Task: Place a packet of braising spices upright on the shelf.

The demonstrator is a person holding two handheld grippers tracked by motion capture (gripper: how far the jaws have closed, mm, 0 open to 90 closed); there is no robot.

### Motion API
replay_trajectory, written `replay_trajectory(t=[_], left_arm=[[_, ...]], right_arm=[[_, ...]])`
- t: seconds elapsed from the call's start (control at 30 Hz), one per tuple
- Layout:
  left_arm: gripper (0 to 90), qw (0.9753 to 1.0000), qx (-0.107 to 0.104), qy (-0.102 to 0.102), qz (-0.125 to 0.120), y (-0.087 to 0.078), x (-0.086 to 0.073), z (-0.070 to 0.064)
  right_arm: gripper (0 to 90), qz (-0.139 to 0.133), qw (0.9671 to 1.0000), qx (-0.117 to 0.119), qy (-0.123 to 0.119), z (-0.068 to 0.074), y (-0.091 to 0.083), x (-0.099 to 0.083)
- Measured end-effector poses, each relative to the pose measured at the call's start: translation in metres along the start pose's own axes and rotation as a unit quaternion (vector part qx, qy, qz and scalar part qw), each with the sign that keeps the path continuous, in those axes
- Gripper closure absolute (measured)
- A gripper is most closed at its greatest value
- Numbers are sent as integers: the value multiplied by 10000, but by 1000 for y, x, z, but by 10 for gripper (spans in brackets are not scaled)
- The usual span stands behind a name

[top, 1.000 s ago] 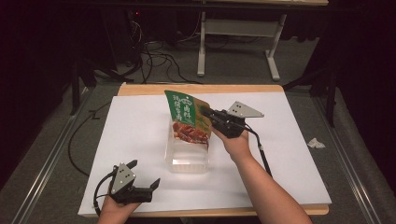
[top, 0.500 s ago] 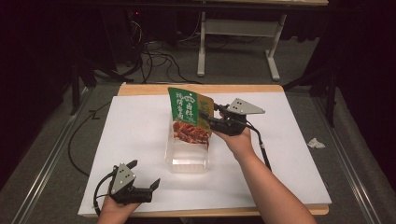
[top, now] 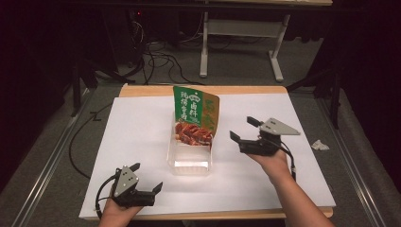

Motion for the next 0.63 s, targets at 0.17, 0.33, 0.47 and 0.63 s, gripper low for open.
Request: replay_trajectory(t=[0.17, 0.33, 0.47, 0.63], left_arm=[[0, 10000, -1, 0, 53, 2, -2, 0], [0, 10000, -3, 28, 59, 2, 0, -2], [0, 9999, -46, 80, 78, 4, -1, -3], [0, 9999, -45, 55, 107, 5, -2, -3]], right_arm=[[157, 97, 9995, -251, 173, -9, -49, -35], [163, 256, 9980, -448, 374, -13, -82, -73], [172, 448, 9972, -410, 440, -12, -90, -90], [171, 308, 9973, -411, 516, -15, -89, -87]])
Point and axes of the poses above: each handheld gripper's, and its own axes: y roughly forward along the jaws, x roughly out of its top, z roughly to its left, the point moved 7 cm from there along y, roughly forward along the jaws, and after that the axes turned 11 degrees about x, right-handed, at the moved point
